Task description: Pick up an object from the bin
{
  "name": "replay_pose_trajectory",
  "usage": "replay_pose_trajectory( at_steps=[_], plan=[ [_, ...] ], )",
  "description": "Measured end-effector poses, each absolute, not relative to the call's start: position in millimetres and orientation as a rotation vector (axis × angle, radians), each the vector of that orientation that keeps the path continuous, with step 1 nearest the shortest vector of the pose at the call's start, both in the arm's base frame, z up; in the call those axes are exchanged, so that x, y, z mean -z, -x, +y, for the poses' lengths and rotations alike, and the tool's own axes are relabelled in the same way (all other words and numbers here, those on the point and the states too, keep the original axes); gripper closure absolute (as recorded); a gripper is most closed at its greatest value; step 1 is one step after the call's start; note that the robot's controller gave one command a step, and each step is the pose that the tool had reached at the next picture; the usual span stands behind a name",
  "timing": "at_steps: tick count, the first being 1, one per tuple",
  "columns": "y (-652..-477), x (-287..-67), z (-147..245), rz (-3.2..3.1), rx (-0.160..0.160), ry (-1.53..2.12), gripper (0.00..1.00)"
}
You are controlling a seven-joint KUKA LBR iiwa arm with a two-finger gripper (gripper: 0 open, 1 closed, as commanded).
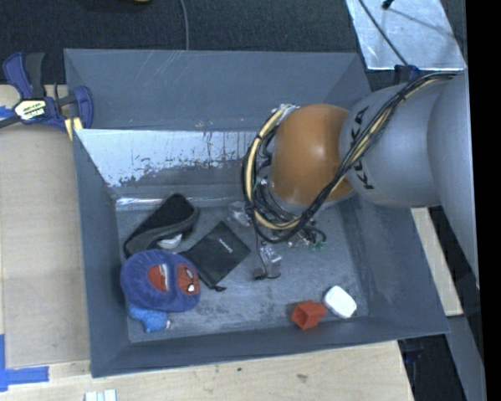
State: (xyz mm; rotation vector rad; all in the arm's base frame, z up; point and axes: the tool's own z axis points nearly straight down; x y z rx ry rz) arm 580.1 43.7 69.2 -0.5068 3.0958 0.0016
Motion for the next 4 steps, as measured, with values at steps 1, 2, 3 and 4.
replay_pose_trajectory(
  at_steps=[1,2,3,4],
  plan=[
    [-627.0,-101.7,40.7,3.13,-0.001,0.146,0.0],
    [-611.4,-100.4,39.4,3.049,0.0,0.751,0.0],
    [-599.4,-70.1,43.4,2.782,0.0,1.454,0.0],
    [-581.5,-70.2,29.8,2.325,-0.001,2.113,0.0]
  ],
)
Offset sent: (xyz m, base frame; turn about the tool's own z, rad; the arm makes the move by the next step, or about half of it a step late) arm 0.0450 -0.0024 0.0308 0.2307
